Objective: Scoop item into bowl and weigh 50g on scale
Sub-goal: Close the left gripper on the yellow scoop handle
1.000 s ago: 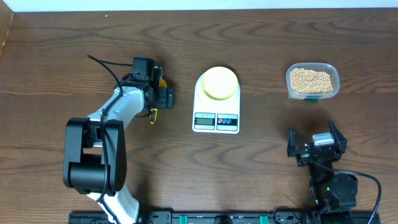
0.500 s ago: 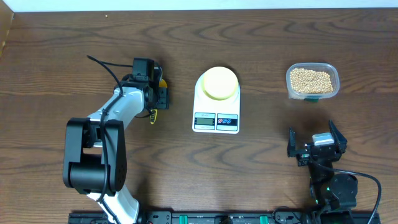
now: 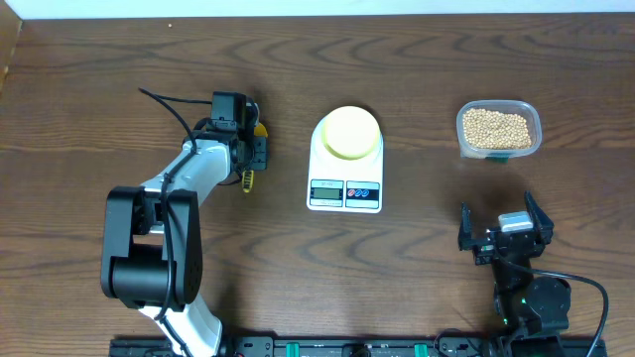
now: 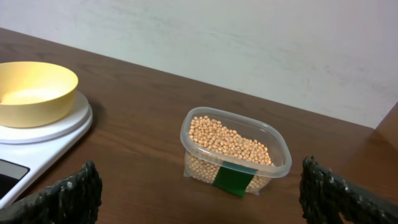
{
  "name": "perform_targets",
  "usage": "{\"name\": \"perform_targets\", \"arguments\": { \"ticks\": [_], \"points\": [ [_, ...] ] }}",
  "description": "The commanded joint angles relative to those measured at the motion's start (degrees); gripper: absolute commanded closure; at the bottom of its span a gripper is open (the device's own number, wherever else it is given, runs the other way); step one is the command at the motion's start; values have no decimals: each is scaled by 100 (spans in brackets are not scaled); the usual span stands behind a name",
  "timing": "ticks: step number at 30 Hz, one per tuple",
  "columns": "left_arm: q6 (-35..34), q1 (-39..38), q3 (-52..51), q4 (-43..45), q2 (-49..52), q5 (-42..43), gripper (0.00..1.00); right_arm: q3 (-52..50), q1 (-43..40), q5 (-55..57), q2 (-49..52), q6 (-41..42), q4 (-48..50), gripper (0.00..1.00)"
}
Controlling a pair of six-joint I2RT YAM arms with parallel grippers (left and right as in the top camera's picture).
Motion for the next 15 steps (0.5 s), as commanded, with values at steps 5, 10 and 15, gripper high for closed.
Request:
{"name": "perform_targets", "arguments": {
  "ticks": [5, 10, 15],
  "points": [
    [-70, -4, -31, 24, 39, 9, 70, -7, -22, 44, -24, 72, -15, 1],
    [-188, 0, -31, 28, -160, 7, 71, -7, -22, 44, -24, 72, -15, 1],
    [-341, 0, -31, 105, -579, 7, 71, -7, -22, 44, -24, 72, -17, 1]
  ]
}}
